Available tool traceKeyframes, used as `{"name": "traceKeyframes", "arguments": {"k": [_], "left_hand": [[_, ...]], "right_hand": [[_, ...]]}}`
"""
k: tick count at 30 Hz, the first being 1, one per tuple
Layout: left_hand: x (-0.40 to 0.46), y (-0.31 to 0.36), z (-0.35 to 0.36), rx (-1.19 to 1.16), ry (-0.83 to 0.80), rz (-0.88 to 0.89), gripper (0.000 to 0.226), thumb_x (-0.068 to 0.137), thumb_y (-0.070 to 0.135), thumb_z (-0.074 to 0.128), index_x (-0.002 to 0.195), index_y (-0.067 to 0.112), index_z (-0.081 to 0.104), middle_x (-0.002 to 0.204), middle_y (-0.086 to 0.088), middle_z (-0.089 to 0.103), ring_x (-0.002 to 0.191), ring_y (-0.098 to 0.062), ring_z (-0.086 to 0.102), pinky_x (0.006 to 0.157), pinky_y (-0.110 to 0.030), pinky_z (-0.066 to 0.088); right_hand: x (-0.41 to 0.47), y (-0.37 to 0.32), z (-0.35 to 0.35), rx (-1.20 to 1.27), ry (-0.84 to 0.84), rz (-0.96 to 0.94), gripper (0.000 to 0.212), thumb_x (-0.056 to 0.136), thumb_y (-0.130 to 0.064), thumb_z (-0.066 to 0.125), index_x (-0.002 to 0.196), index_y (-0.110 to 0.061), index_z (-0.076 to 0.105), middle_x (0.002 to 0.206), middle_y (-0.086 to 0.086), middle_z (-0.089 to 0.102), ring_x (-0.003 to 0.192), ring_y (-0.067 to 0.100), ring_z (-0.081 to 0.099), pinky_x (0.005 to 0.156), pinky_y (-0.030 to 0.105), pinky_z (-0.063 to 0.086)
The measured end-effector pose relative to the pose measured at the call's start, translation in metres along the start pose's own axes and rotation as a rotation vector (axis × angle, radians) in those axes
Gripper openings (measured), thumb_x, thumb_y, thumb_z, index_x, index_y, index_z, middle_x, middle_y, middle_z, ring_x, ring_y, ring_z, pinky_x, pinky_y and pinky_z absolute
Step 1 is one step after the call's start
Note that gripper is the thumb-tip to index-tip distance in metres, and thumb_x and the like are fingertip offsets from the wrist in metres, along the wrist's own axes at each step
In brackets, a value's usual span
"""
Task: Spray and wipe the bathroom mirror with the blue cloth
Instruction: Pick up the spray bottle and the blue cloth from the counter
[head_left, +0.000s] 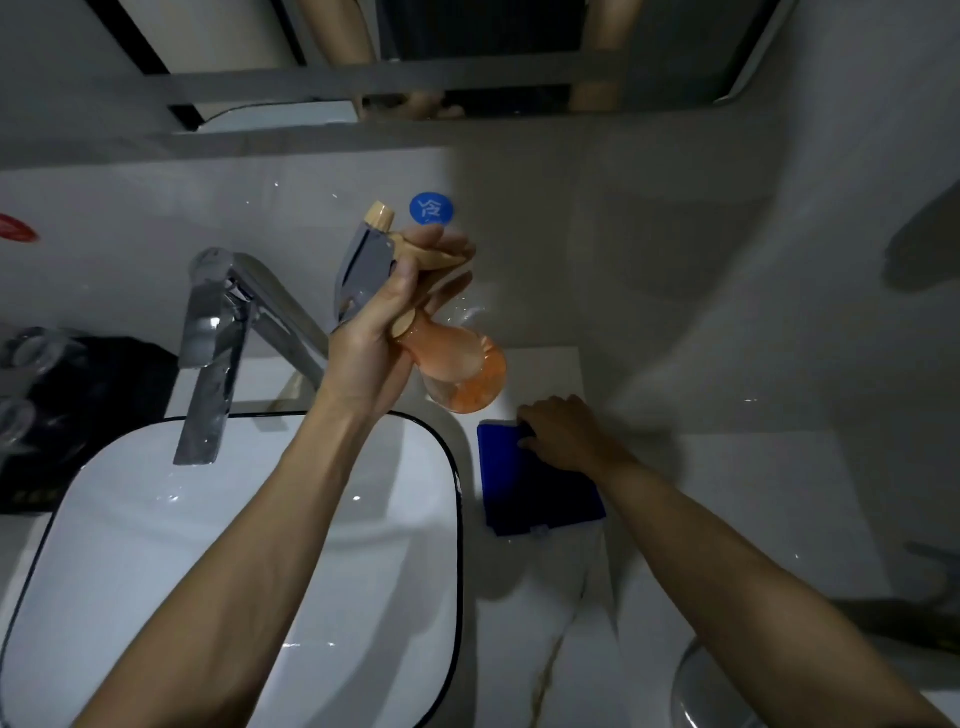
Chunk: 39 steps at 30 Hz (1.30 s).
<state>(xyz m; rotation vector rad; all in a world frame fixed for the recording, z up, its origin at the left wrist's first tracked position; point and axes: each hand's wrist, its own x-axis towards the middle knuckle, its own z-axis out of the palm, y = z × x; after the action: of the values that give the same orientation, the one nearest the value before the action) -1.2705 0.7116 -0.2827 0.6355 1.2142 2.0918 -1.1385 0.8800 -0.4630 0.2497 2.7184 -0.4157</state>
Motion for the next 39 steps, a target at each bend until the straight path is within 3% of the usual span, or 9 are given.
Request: {"name": "traceKeyframes", "arguments": {"k": [4, 9, 12, 16, 19, 21, 29, 33, 39], "left_hand": [[-0.017, 0.006, 0.009, 0.008, -0.013, 0.023, 0.023, 0.094, 0.032, 0.056, 0.112, 0.024, 0.069, 0.123, -0.002, 0.066, 0.128, -0.025, 0.054, 0.106, -0.045, 0.044], [-0.042, 0.006, 0.013, -0.002, -0.022, -0.004, 0.039, 0.103, 0.017, 0.03, 0.108, 0.027, 0.067, 0.124, 0.004, 0.067, 0.129, -0.018, 0.054, 0.104, -0.047, 0.048], [-0.055, 0.005, 0.015, -0.022, -0.018, -0.016, 0.034, 0.1, 0.021, 0.037, 0.106, 0.028, 0.07, 0.123, 0.005, 0.068, 0.127, -0.016, 0.056, 0.097, -0.042, 0.052], [-0.067, 0.006, 0.012, -0.01, -0.021, -0.028, 0.02, 0.094, 0.035, 0.056, 0.106, 0.03, 0.072, 0.124, 0.004, 0.068, 0.127, -0.017, 0.056, 0.09, -0.041, 0.054], [-0.071, 0.008, 0.011, -0.012, 0.007, -0.049, 0.028, 0.084, 0.043, 0.069, 0.107, 0.026, 0.071, 0.123, -0.001, 0.068, 0.128, -0.021, 0.057, 0.082, -0.043, 0.057], [-0.071, 0.009, 0.012, -0.007, 0.028, -0.049, 0.029, 0.084, 0.044, 0.07, 0.105, 0.024, 0.071, 0.121, -0.002, 0.068, 0.127, -0.022, 0.057, 0.078, -0.042, 0.058], [-0.064, 0.014, 0.007, 0.036, 0.037, -0.032, 0.02, 0.093, 0.033, 0.055, 0.102, 0.028, 0.072, 0.117, 0.002, 0.07, 0.124, -0.019, 0.059, 0.075, -0.039, 0.059], [-0.059, 0.016, 0.005, 0.027, 0.031, -0.054, 0.025, 0.083, 0.044, 0.069, 0.101, 0.027, 0.073, 0.116, 0.002, 0.07, 0.124, -0.019, 0.059, 0.075, -0.038, 0.059], [-0.05, 0.015, -0.004, 0.004, 0.079, -0.055, 0.018, 0.09, 0.036, 0.066, 0.103, 0.025, 0.072, 0.116, -0.001, 0.07, 0.125, -0.023, 0.059, 0.074, -0.039, 0.061]], "right_hand": [[-0.036, -0.01, -0.001, -0.086, 0.079, -0.074, 0.026, 0.098, -0.036, 0.046, 0.115, -0.02, 0.058, 0.113, 0.003, 0.061, 0.103, 0.025, 0.054, 0.094, 0.038, 0.032], [-0.087, -0.017, 0.028, -0.227, 0.233, -0.124, 0.028, 0.073, -0.034, 0.076, 0.096, -0.019, 0.07, 0.091, 0.004, 0.07, 0.081, 0.025, 0.063, 0.084, 0.039, 0.047], [-0.106, -0.02, 0.046, -0.253, 0.233, -0.107, 0.034, 0.067, -0.038, 0.081, 0.091, -0.019, 0.069, 0.089, 0.005, 0.07, 0.08, 0.025, 0.063, 0.084, 0.039, 0.047], [-0.118, -0.026, 0.071, -0.249, 0.18, -0.075, 0.044, 0.056, -0.02, 0.089, 0.095, -0.018, 0.069, 0.094, 0.006, 0.07, 0.082, 0.026, 0.065, 0.085, 0.043, 0.052], [-0.116, -0.03, 0.07, -0.217, 0.17, -0.046, 0.04, 0.06, -0.025, 0.087, 0.097, -0.021, 0.071, 0.097, 0.003, 0.071, 0.084, 0.023, 0.066, 0.084, 0.042, 0.053], [-0.112, -0.029, 0.064, -0.214, 0.161, -0.059, 0.038, 0.067, -0.036, 0.082, 0.1, -0.022, 0.071, 0.102, 0.002, 0.07, 0.09, 0.023, 0.066, 0.085, 0.042, 0.053], [-0.106, -0.018, 0.077, -0.242, 0.067, -0.121, 0.076, 0.066, -0.052, 0.081, 0.131, -0.022, 0.057, 0.131, 0.003, 0.06, 0.116, 0.025, 0.06, 0.099, 0.046, 0.046], [-0.094, -0.015, 0.078, -0.207, 0.074, -0.136, 0.083, 0.06, -0.047, 0.086, 0.134, -0.023, 0.056, 0.13, 0.004, 0.061, 0.115, 0.028, 0.06, 0.095, 0.049, 0.048], [-0.076, -0.001, 0.086, -0.187, 0.178, -0.194, 0.077, 0.059, -0.021, 0.089, 0.13, -0.021, 0.06, 0.126, 0.005, 0.062, 0.111, 0.032, 0.059, 0.091, 0.051, 0.05]]}}
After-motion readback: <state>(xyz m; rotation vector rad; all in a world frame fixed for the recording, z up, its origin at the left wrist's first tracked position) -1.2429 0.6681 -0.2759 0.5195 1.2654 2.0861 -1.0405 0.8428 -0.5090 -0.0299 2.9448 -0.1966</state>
